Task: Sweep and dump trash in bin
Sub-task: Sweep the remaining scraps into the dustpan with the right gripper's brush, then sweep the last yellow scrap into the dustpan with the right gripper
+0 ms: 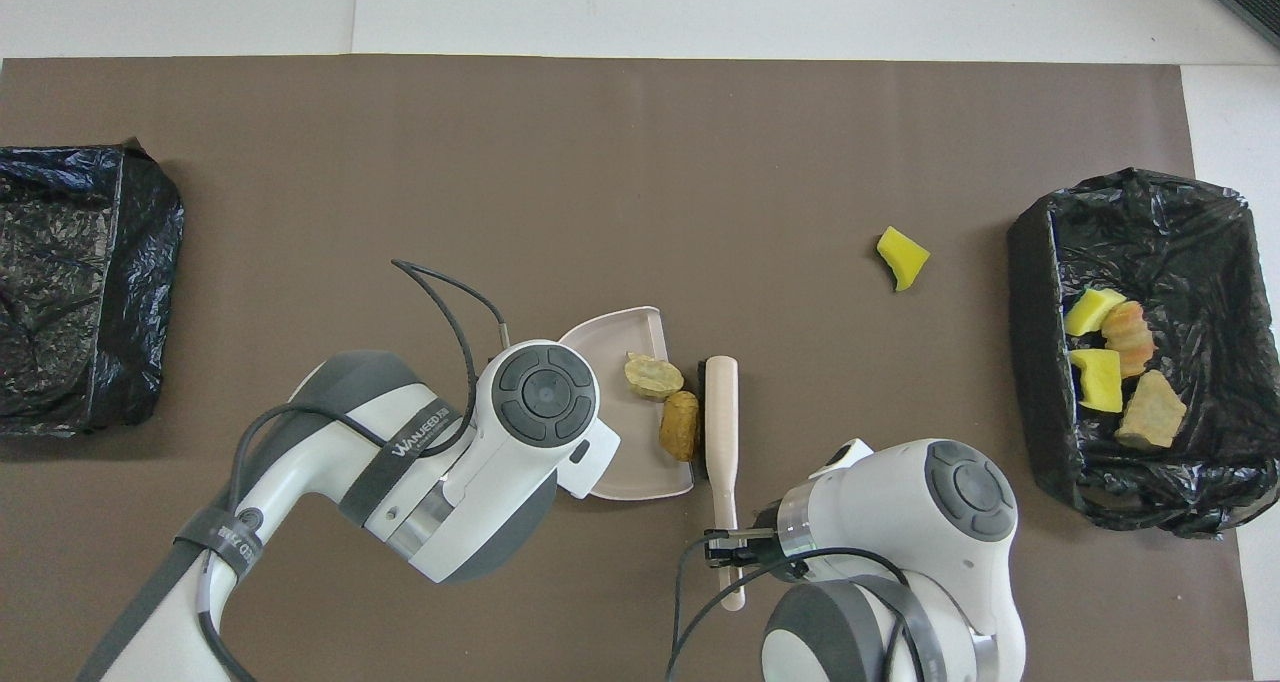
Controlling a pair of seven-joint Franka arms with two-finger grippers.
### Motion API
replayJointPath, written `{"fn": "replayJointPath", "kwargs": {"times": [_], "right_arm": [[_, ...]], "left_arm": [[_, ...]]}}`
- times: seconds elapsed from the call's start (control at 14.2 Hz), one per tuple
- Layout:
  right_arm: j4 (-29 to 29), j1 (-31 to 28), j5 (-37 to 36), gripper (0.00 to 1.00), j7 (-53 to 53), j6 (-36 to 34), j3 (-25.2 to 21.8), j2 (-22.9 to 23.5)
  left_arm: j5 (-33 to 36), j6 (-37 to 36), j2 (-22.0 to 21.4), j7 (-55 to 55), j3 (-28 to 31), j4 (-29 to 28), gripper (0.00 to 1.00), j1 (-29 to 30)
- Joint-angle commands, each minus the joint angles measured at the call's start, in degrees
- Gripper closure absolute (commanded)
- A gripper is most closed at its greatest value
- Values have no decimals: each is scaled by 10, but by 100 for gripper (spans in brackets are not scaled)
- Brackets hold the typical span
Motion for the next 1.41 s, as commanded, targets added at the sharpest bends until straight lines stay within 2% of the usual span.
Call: {"fn": "replayJointPath", "kwargs": {"times": [0.0, 0.07, 0.21, 0.42, 0.56, 0.7, 0.84, 0.98, 1.19, 1.34], "right_arm": [[44, -5, 63, 100, 10, 14, 13, 36], [53, -5, 63, 100, 16, 11, 14, 41], [65, -9, 47, 100, 22, -16, 10, 21], [82, -11, -120, 100, 54, -91, 2, -26], [104, -14, -237, 100, 53, -136, -8, -32], [109, -17, -340, 100, 12, -144, -20, -26], [118, -29, -428, 100, -69, -120, -63, 17], [174, -30, -551, 100, -89, -104, -134, 86], [240, -31, -621, 100, -116, -102, -183, 145], [247, -31, -653, 100, -111, -85, -196, 182]], "left_arm": [[8, 22, -17, -7, 5, -27, 100, -2], [8, 24, -17, -8, 5, -27, 100, -1], [7, 25, -16, -7, 5, -29, 100, 4], [-4, 30, -11, -2, 5, -26, 100, 21], [-21, 37, -9, -6, 5, -25, 100, 34], [-29, 34, 6, -9, 7, -1, 100, 40], [-30, 26, 18, -34, 7, 25, 100, 45], [-33, 18, 32, -39, 8, 52, 100, 45], [-66, -14, 83, -54, 12, 125, 100, 53], [-66, -15, 93, -60, 12, 138, 100, 55]]}}
